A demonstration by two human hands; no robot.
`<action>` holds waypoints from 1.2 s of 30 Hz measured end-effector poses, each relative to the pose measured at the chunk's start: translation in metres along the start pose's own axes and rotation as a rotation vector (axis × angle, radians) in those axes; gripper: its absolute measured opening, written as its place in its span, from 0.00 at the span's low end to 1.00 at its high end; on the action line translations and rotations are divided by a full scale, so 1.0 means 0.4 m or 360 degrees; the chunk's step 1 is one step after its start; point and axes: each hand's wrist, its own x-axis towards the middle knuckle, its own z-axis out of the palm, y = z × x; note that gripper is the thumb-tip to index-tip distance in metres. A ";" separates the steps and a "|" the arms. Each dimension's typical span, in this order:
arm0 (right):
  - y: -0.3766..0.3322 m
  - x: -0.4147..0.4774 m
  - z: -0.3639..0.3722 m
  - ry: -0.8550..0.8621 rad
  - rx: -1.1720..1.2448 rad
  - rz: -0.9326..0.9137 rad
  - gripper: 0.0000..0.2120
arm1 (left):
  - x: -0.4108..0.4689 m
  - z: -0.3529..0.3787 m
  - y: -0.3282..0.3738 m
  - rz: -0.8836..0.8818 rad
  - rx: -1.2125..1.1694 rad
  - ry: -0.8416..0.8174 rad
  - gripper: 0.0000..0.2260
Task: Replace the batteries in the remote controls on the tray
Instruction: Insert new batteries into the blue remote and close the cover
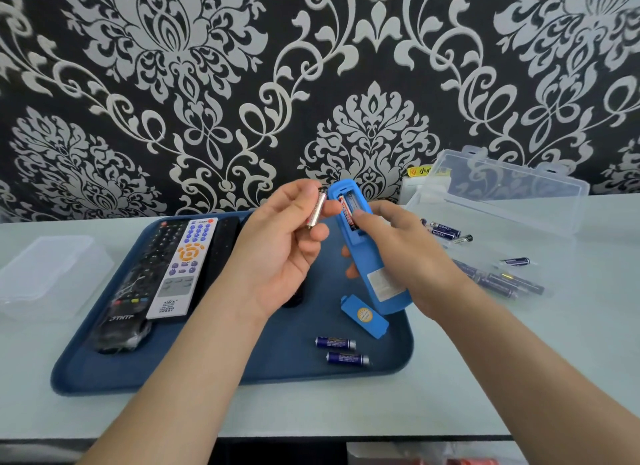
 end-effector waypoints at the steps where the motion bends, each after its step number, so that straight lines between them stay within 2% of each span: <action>1: -0.001 0.001 -0.004 -0.0071 0.0126 0.0069 0.11 | 0.003 -0.003 -0.001 0.0014 0.0036 -0.0010 0.06; 4: -0.004 0.002 -0.017 -0.0380 0.0511 0.0165 0.14 | 0.010 -0.016 -0.004 0.0009 0.0202 -0.0068 0.12; 7: -0.007 0.000 -0.026 -0.0539 0.0601 0.0157 0.18 | 0.011 -0.026 0.004 0.0006 0.0281 -0.0108 0.16; 10: -0.002 0.002 -0.025 -0.0456 0.0545 0.0096 0.15 | 0.005 -0.024 0.008 0.0120 0.0542 -0.0115 0.15; 14: 0.002 0.009 -0.022 -0.0241 0.0655 -0.0001 0.16 | -0.001 -0.015 0.003 0.0409 0.1130 0.0086 0.13; 17: 0.004 0.011 -0.024 -0.0151 0.0706 -0.0031 0.17 | -0.008 0.000 -0.003 0.0589 0.1353 0.0017 0.15; 19: 0.005 0.012 -0.027 -0.0142 0.0742 -0.0035 0.18 | -0.012 0.008 -0.007 0.0578 0.1344 -0.0013 0.15; 23: 0.003 0.016 -0.036 -0.0157 0.0898 -0.0001 0.16 | -0.013 0.001 0.009 0.0412 0.0868 -0.0169 0.12; 26: 0.004 0.017 -0.034 -0.0213 0.1007 0.0013 0.11 | -0.018 0.004 0.011 0.0459 0.0896 -0.0241 0.10; 30: 0.011 0.018 -0.030 -0.0165 0.0804 -0.0015 0.13 | -0.020 0.005 0.012 0.0502 0.1035 -0.0207 0.09; 32: 0.012 0.020 -0.029 -0.0100 0.0652 -0.0023 0.13 | -0.022 0.004 0.011 0.0720 0.1286 -0.0049 0.09; 36: 0.011 0.019 -0.015 -0.0033 0.0388 -0.0077 0.12 | -0.022 0.011 -0.017 0.1452 0.1839 0.0184 0.09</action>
